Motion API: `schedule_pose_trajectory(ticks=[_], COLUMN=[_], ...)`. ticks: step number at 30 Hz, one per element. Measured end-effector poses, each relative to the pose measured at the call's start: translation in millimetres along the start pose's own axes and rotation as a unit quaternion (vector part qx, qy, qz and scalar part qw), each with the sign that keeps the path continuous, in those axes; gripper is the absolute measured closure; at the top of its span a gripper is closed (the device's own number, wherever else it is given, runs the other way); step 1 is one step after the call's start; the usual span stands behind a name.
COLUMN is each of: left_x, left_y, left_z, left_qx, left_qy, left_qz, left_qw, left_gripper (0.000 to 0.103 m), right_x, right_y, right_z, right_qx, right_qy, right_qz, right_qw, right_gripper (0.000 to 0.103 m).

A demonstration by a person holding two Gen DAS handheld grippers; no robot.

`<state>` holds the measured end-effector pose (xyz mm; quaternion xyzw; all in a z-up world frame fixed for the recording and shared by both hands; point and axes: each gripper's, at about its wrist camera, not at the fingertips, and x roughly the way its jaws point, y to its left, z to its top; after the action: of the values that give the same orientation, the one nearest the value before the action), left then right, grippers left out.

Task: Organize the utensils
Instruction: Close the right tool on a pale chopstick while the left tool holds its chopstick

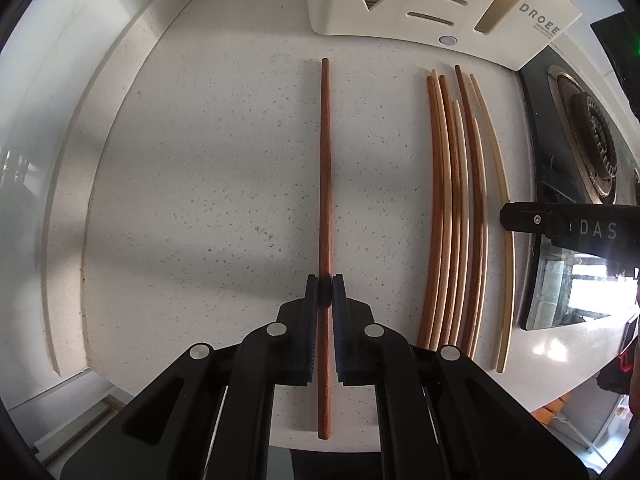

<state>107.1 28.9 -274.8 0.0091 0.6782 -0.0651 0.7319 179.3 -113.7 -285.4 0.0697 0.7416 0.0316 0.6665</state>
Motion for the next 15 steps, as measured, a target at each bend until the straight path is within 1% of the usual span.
schedule_pose_trajectory(ticks=[4, 5, 9, 15], left_x=[-1, -1, -2, -15], left_y=[1, 1, -1, -4], left_z=[-2, -3, -3, -4], left_qx=[0.002, 0.002, 0.003, 0.006], left_qy=[-0.002, -0.001, -0.001, -0.022], left_qz=[0.002, 0.001, -0.003, 0.008], left_qw=[1.0, 1.0, 1.0, 0.9997], left_gripper=[0.097, 0.097, 0.097, 0.097], right_x=[-3, -5, -10, -17], right_y=[-1, -7, -15, -28], right_z=[-3, -8, -12, -25], right_qx=[0.0, -0.002, 0.002, 0.0], right_qy=[-0.007, -0.012, -0.017, -0.03], right_qz=[0.009, 0.01, 0.017, 0.018], right_qw=[1.0, 1.0, 1.0, 0.999], right_gripper=[0.096, 0.096, 0.096, 0.096])
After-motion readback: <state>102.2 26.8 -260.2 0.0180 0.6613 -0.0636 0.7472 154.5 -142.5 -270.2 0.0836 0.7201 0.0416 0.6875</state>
